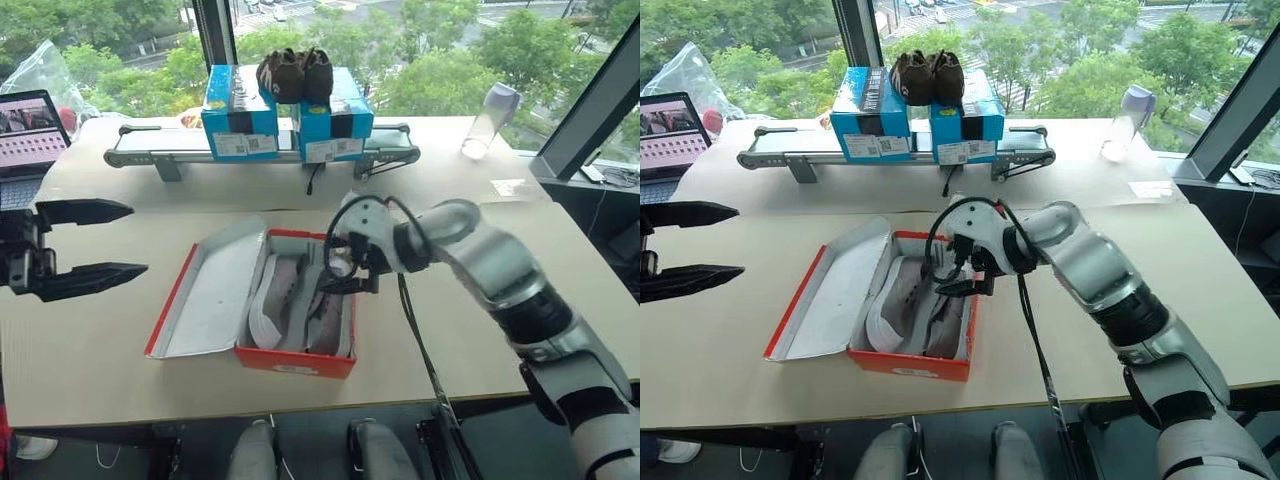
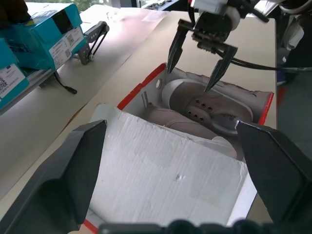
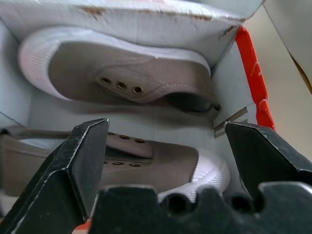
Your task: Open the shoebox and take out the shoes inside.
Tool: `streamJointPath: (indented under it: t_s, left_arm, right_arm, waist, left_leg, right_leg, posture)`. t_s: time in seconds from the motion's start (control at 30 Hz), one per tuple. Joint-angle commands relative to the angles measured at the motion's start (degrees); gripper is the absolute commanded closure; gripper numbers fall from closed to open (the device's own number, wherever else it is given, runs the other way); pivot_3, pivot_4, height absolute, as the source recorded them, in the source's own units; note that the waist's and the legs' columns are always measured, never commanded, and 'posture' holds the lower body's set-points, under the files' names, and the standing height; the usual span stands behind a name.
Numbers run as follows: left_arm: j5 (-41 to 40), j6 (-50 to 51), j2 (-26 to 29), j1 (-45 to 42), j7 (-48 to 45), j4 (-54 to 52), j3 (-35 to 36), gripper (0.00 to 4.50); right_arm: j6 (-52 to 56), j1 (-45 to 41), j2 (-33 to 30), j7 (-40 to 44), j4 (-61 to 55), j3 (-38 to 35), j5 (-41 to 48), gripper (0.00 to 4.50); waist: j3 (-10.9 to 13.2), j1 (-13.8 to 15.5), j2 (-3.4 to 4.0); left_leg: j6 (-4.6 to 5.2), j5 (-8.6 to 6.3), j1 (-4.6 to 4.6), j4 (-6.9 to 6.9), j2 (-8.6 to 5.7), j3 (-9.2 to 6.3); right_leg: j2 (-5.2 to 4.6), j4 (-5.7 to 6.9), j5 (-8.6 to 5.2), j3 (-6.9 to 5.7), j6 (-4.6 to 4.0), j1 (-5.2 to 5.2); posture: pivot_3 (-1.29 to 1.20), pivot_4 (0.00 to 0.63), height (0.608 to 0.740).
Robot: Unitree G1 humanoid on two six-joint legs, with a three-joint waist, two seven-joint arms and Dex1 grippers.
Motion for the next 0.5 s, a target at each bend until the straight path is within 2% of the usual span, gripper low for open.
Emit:
streamJointPath:
  t_s: [0.03, 0.27, 0.5]
  left_arm:
    - [-0.37, -1.13, 1.06, -1.15, 0.33, -0.07, 0.49, 0.00]
    - [-0.78, -0.05, 1.22, -0.55, 1.03, -1.49, 1.56, 0.00]
    - [-1.64, 2.17, 1.03, 1.77, 1.94, -4.42, 4.98, 0.00]
  right_arm:
    - [-7.86, -1.76, 1.79, 0.65, 0.93, 0.89, -3.50, 0.04]
    - [-22.56, -2.55, 6.24, 0.84, 8.75, 5.16, -11.83, 0.04]
    - [-31.80, -3.16, 11.75, 0.73, 15.47, 6.52, -16.67, 0.04]
  waist:
    - [0.00, 0.01, 0.00]
    - [0.00, 0.06, 0.00]
    - [0.00, -0.07, 0.00]
  left_leg:
    - [0.01, 0.01, 0.00, 0.00, 0.02, 0.00]
    - [0.00, 0.01, 0.01, 0.12, 0.06, 0.00]
    - [0.00, 0.01, 0.01, 0.09, 0.07, 0.00]
  right_leg:
    - [0.04, 0.03, 0.00, 0.00, 0.00, -0.01]
    - [0.06, 0.07, 0.00, -0.02, 0.01, 0.05]
    - [0.08, 0.07, 0.00, -0.04, 0.00, 0.04]
  posture:
    - [0.00, 0.150, 0.740]
    - [0.00, 0.150, 0.740]
    - [0.00, 0.150, 0.740]
